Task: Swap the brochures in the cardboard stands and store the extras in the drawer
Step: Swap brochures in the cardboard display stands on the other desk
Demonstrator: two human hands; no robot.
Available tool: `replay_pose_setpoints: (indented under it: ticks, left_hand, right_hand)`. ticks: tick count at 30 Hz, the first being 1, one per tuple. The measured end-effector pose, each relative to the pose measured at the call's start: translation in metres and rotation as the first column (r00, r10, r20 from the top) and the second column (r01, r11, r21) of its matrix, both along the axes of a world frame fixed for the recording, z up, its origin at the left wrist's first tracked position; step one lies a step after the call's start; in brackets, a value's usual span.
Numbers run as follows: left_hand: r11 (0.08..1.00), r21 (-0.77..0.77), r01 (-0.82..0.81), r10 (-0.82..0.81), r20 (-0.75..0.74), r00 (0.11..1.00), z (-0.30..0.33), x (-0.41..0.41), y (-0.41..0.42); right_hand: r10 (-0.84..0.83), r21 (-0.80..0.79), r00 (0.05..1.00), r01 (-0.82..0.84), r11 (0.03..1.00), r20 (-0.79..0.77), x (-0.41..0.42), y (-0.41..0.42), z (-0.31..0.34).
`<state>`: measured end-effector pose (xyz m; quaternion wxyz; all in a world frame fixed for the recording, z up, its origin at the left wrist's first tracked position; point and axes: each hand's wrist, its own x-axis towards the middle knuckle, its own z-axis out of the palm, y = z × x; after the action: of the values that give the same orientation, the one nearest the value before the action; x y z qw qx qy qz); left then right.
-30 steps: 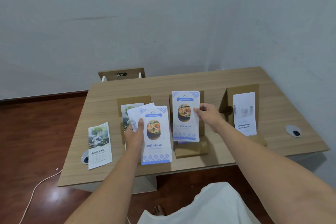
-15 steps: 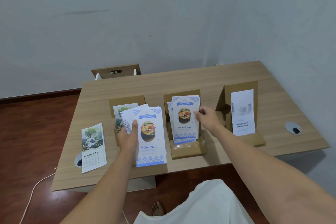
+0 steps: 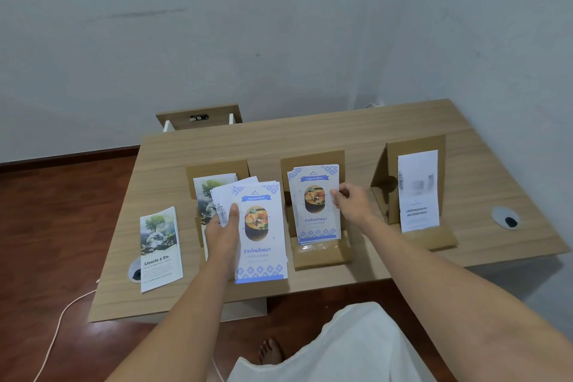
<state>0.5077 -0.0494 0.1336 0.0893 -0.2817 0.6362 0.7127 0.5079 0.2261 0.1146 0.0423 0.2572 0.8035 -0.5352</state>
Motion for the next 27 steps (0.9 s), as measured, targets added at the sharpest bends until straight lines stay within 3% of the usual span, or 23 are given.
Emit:
replay_pose_setpoints:
  ticks: [9, 16, 19, 21, 27]
  left_hand:
    - [1.0, 0.011, -0.004, 0.004, -0.01, 1.0, -0.002, -0.004, 0.0]
    - [1.0, 0.015, -0.013, 0.013, -0.008, 1.0, -0.003, -0.001, 0.0]
    - [0.999, 0.022, -0.026, 0.027, -0.023, 0.999, -0.001, 0.0, 0.001]
    - [1.0, 0.014, -0.024, 0.024, -0.027, 0.999, 0.003, 0.002, 0.002]
    - [1.0, -0.019, 0.003, -0.004, -0.066, 0.998, 0.011, 0.01, 0.001]
  right_hand:
    - [0.031, 0.323, 0.996, -0.058, 0.945, 0.086, 0.002, -0.006, -0.011]
    - [0.042, 0.346, 0.941, -0.165, 0.924, 0.336, 0.016, -0.007, -0.009]
    - [0.147, 0.236, 0.843, -0.305, 0.923, 0.517, 0.023, -0.014, -0.005]
    - [0.279, 0.087, 0.792, -0.383, 0.919, 0.544, 0.024, -0.027, 0.004]
    - [0.476, -0.265, 0.825, -0.407, 0.874, 0.304, 0.017, -0.064, 0.037]
